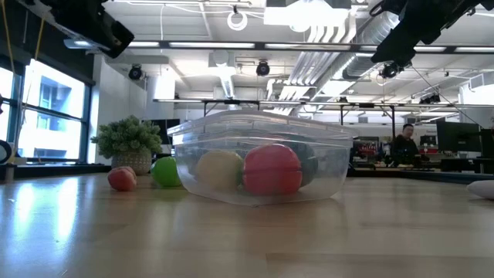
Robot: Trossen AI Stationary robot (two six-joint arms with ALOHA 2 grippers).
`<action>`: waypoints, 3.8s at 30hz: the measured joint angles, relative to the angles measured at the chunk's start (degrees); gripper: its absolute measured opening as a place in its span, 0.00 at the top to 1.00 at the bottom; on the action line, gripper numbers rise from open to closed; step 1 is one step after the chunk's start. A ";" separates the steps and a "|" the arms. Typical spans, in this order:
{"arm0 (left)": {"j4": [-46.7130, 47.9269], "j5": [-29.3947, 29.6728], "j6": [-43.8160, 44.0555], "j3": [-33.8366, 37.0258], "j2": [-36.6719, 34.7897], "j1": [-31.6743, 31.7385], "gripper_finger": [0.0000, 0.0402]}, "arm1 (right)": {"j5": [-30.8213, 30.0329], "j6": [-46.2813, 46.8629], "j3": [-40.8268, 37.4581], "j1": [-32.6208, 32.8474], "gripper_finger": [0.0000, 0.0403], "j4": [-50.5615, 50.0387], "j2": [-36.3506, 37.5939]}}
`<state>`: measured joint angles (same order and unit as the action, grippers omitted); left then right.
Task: Pick and placing Produce into tupperware
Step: Put the green pear into the transparent bin
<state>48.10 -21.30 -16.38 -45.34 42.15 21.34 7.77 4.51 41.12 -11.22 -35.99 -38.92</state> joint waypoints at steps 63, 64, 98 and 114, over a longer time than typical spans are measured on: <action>1.70 11.67 -0.11 -37.11 59.43 -0.02 0.86 | 0.00 0.00 0.04 0.02 0.68 -0.22 -0.02; 1.37 11.71 0.13 -36.86 59.43 -0.02 0.83 | 0.00 0.00 0.04 0.02 0.68 -0.22 -0.02; -0.83 14.47 -0.13 -35.28 71.83 -2.13 0.39 | 0.00 0.00 0.02 0.00 0.68 -0.22 -0.04; -5.10 14.47 1.74 -35.28 72.39 -2.73 0.39 | 0.00 0.00 0.02 0.00 0.68 -0.24 -0.04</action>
<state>42.99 -6.83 -14.64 -80.62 114.54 18.62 7.77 4.51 41.15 -11.22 -36.23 -38.96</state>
